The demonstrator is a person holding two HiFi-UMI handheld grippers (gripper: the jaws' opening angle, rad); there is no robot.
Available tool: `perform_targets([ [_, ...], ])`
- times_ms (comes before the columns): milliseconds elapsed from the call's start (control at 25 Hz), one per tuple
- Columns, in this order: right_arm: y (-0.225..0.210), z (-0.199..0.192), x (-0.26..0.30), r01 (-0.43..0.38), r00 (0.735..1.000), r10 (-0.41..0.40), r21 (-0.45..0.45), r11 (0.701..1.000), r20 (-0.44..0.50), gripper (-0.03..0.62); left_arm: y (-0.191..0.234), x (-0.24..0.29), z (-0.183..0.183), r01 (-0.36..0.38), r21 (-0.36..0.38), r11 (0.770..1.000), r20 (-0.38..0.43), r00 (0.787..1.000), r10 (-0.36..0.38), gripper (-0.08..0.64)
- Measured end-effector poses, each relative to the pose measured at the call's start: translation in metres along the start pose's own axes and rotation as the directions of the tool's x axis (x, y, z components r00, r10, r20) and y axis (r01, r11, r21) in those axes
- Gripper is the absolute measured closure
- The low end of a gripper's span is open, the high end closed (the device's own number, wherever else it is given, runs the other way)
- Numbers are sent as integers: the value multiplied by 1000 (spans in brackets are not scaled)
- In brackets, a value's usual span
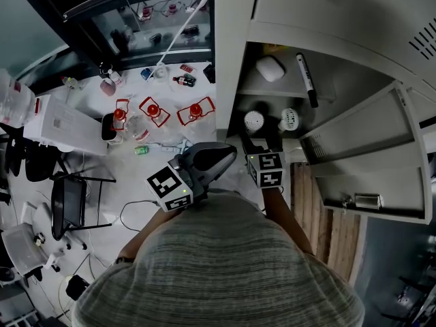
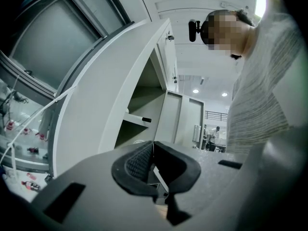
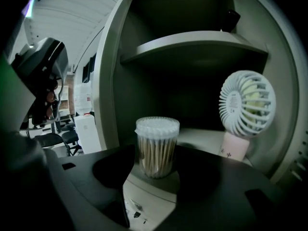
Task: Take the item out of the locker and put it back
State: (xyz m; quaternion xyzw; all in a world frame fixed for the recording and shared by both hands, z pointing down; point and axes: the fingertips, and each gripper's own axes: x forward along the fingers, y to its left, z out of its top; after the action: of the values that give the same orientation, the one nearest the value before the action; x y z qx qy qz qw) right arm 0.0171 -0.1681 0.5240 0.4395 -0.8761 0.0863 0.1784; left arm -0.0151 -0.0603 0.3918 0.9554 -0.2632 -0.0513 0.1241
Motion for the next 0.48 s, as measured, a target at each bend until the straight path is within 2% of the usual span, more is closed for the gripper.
perform_targets([
  [280,-2,38,-29,18,997,-17,-11,1000,74,331,-5,11,0,50,-6,999,-1,999,-51,551],
  [480,2,79,-59,15,991,-6,-68,998,134,331,-6,17,0,76,-14,997,0,997,-76,551],
])
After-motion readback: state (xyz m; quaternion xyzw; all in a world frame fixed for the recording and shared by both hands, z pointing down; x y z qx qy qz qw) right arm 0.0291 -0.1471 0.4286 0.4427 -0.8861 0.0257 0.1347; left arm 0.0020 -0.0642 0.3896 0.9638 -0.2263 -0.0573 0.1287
